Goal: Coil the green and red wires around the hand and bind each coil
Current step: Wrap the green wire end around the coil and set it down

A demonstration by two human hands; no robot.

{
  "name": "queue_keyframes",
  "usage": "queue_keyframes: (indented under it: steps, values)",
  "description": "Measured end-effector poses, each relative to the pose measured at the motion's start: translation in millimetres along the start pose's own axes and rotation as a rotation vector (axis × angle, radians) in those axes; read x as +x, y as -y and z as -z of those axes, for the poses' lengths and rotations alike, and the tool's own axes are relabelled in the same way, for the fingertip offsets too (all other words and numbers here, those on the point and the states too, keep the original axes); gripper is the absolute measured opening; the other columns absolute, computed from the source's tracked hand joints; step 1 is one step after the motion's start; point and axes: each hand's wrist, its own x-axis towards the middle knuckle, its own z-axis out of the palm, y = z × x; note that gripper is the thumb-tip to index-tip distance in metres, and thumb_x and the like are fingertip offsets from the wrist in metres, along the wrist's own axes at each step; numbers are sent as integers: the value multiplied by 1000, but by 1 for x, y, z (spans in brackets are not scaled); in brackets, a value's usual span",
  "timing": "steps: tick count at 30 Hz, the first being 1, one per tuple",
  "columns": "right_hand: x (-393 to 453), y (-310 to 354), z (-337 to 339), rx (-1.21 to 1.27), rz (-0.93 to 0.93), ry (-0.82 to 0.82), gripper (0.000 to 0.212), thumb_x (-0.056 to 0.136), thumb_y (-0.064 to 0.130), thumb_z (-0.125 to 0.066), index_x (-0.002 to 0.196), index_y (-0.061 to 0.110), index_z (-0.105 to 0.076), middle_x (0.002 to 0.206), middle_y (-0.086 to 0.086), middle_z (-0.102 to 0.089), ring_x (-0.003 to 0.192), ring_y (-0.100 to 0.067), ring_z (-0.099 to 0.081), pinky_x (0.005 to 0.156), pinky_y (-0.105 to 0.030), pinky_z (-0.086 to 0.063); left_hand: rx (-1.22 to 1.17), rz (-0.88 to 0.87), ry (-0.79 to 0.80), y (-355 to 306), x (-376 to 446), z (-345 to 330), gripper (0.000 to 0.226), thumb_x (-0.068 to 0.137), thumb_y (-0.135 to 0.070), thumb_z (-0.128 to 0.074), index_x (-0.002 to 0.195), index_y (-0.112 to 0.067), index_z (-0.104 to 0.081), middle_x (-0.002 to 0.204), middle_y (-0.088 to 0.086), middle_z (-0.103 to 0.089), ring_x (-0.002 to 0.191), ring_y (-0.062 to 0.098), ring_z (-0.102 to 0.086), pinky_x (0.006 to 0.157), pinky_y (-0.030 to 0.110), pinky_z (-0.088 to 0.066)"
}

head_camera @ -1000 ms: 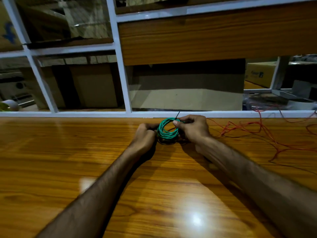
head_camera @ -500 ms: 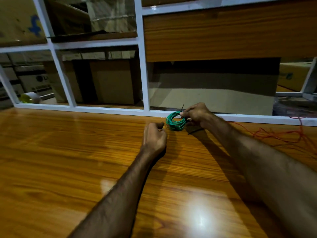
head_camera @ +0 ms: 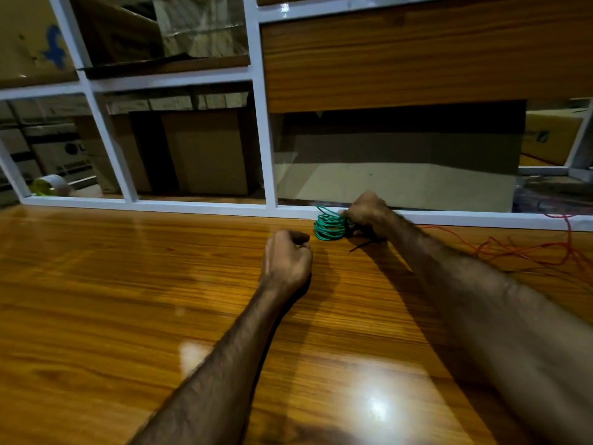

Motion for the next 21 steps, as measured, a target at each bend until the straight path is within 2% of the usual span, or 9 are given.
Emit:
queue_keyframes:
  steps: [2,4,7,12,17,19,21]
  values:
    - [-1,0,2,-72,31,-26,31,93,32,-74,99,2,-70,91,-14,-74,62,-21,-69,48,-28,-54,-1,-6,6,1,1,-1,34,102,-9,-59,135,-5,-65,121,12,-75,111,41,-72,91,58,-62]
    - [0,0,4,-123,46,-43,34,94,35,-72,100,2,-70,90,-14,-75,64,-22,-69,56,-32,-58,-2,-8,11,2,2,-2,35,102,-9,-58,137,-5,-64,124,12,-74,112,40,-71,92,56,-62]
    - [1,-1,3,-153,73,-50,36,94,39,-71,100,3,-71,89,-12,-74,70,-23,-71,61,-34,-59,-3,-9,21,3,3,-3,34,103,-9,-58,136,-6,-64,125,12,-73,113,40,-71,93,56,-61]
    - [5,-2,-3,-205,137,-80,41,92,49,-70,100,8,-72,94,-6,-74,84,-22,-71,80,-43,-63,2,4,22,3,4,-4,34,103,-10,-58,136,-7,-64,126,11,-72,113,39,-71,93,57,-61]
    - [3,0,-3,-305,201,-164,46,87,58,-70,93,13,-73,88,-3,-74,80,-22,-70,76,-44,-63,-4,4,2,4,4,-5,34,102,-10,-59,136,-7,-64,129,10,-72,113,40,-71,93,57,-61]
    - [1,-1,-2,-311,242,-141,49,86,62,-69,91,13,-74,87,-3,-75,79,-20,-70,73,-43,-63,-15,0,-6,6,5,-5,34,102,-10,-60,135,-7,-64,128,10,-72,112,40,-71,92,57,-61]
    - [-4,-3,-1,-308,301,-80,52,87,62,-68,97,11,-75,91,-2,-75,81,-17,-70,70,-40,-63,-30,-2,-14,7,6,-5,36,102,-9,-60,137,-8,-63,130,10,-70,112,40,-71,92,58,-61]
